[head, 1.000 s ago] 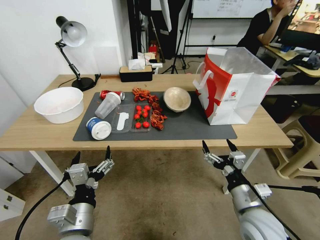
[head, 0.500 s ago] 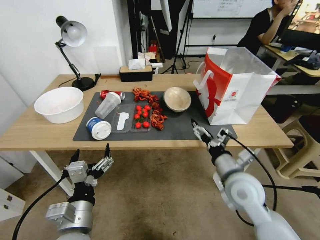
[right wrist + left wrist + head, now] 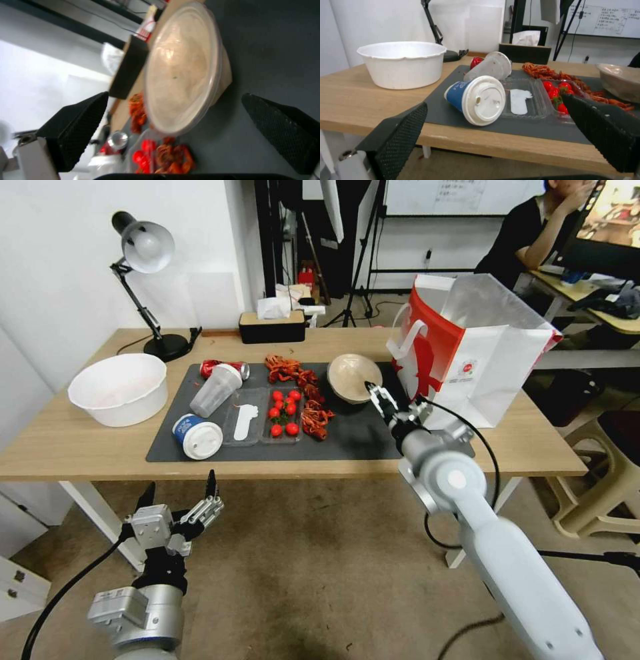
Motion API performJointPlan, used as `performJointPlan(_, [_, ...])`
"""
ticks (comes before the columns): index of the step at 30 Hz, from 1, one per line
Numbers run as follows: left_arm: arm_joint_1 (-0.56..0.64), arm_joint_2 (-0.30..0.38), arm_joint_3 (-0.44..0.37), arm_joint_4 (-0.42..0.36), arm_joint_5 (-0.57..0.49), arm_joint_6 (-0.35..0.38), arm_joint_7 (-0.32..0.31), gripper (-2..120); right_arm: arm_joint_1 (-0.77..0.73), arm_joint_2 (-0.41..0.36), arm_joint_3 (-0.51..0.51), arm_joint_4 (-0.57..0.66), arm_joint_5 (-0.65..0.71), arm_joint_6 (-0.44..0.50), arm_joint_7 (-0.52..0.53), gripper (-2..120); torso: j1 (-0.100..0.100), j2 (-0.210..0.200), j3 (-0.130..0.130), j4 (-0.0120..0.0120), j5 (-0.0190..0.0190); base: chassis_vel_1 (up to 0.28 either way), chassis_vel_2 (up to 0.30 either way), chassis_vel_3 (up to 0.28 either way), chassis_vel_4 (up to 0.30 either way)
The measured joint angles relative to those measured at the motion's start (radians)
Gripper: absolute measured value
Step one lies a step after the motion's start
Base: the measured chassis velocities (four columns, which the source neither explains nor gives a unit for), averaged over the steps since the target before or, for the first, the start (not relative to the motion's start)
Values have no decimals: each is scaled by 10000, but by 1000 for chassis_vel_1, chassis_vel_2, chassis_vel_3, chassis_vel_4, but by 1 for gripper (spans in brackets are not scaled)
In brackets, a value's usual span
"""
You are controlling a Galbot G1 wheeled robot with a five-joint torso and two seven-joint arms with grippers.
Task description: Pick up the trash from the table and place it into the takeout bag.
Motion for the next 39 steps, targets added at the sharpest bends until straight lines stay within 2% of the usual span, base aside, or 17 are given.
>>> performJointPlan(12, [0,-29,-45,34,0,-4,-20,100,1330,979,-349,-1473,-230,-378,1031,98,0,0,0,-3,0,0,0,0,0])
performJointPlan(16, [19,-29,-52,102,-8,-21,-63,100,1790,1632,-364,-2112,-287,-434,1586,84,-2,0,-1,-1,2,0,0,0,0])
performJointPlan(17, [19,-29,-52,102,-8,-21,-63,100,1790,1632,-364,-2112,-287,-434,1586,84,-2,0,-1,-1,2,0,0,0,0])
performJointPlan(19, [35,-45,-38,111,-6,-29,-69,100,1935,1886,-330,-2323,-283,-363,1714,73,-2,1,-1,-1,1,0,0,0,0])
performJointPlan(21, [38,-48,-35,111,-7,-29,-69,100,1944,1920,-325,-2344,-283,-347,1724,72,-2,1,-2,-1,1,0,0,0,0])
performJointPlan(23, [97,-80,15,61,-67,-25,-96,100,1972,2122,-215,-2456,-336,-267,1782,59,-3,1,-1,-1,1,0,0,0,0])
performJointPlan(25, [110,-88,34,28,-81,-18,-96,100,1972,2163,-187,-2468,-340,-258,1809,55,-2,1,-1,-1,2,0,0,0,0])
performJointPlan(28, [42,-47,50,72,-220,98,-69,100,1956,2312,-83,-2489,-412,-198,1938,40,-2,2,-2,-2,0,0,0,0,0])
performJointPlan(29, [42,-47,50,72,-220,98,-69,100,1956,2312,-83,-2489,-412,-198,1938,40,-2,2,-2,-2,0,0,0,0,0])
performJointPlan(36, [42,-1,54,95,-240,116,-69,100,1900,2248,17,-2471,-466,-85,1991,10,-2,2,-1,-2,1,0,0,0,0])
performJointPlan(39, [41,-4,61,96,-239,115,-70,100,1889,2202,20,-2474,-464,-59,1993,3,-2,2,-2,-2,2,0,0,0,0])
